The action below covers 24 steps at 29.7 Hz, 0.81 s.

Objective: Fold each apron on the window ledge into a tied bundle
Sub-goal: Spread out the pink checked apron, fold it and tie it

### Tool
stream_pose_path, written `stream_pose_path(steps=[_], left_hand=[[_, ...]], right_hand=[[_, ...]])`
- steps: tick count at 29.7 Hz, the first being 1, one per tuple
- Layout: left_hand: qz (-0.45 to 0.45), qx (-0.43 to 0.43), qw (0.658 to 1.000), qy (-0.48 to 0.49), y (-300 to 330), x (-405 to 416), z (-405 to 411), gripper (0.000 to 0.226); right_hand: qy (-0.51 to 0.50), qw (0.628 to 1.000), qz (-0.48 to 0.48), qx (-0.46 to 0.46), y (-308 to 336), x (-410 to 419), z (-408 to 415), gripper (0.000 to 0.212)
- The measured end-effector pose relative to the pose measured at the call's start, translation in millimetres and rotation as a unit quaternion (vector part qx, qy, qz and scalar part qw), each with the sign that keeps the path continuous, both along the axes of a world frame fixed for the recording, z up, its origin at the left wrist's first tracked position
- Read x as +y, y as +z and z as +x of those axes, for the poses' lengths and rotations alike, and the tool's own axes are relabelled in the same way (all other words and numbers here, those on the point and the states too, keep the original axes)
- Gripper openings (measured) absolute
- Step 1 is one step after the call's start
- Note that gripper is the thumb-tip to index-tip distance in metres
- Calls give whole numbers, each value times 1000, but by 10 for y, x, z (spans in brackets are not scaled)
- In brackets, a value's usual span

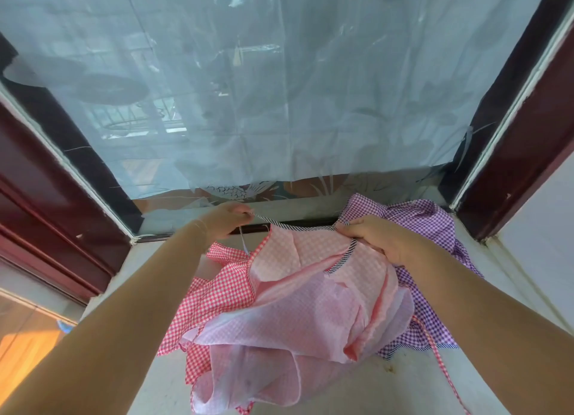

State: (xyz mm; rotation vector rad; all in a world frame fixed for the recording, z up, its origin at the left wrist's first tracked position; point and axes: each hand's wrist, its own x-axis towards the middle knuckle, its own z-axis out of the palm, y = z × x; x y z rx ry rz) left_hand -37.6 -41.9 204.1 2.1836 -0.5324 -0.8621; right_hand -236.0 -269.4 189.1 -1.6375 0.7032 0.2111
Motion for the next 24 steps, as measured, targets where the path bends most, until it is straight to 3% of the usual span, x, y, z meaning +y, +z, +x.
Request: stream_pose_path(steps=[1, 3, 5, 7, 9, 11, 12, 14, 17, 21, 24], left_hand=[[18, -111, 991, 72, -83, -34, 11, 39], [-25, -236, 958, 161, -143, -108, -89, 40], [-46, -310, 940, 136, -159, -168, -263, 24], [21, -350, 934, 76, -137, -194, -377, 11], [104, -263, 959, 23, -94, -226, -379, 33], [89, -36, 995, 0, -63, -230, -395, 44], [59, 51, 997, -3, -78, -210, -409, 48], [-8, 120, 992, -40, -150, -148, -464, 51], [-107, 265, 957, -47, -313, -112, -563, 46], [-181, 300, 935, 49, -404, -239, -544, 45], [-186, 178, 948, 184, -282, -325, -344, 45]], right_hand=[[-2, 1000, 29, 8, -9, -2, -11, 43], [-9, 998, 67, 13, -30, 16, -5, 45], [-26, 996, 89, 7, -45, 32, 5, 41], [-44, 994, 98, 4, -44, 51, 22, 36], [-73, 991, 108, 9, -68, 50, 25, 34], [-108, 987, 115, 21, -78, 66, 13, 37], [-121, 985, 121, 24, -86, 72, 9, 41], [-146, 980, 136, 28, -86, 103, -7, 45], [-164, 972, 167, 22, -79, 152, -24, 40], [-223, 964, 147, 0, -56, 129, -28, 34], [-275, 961, -7, 13, 55, 31, -58, 29]])
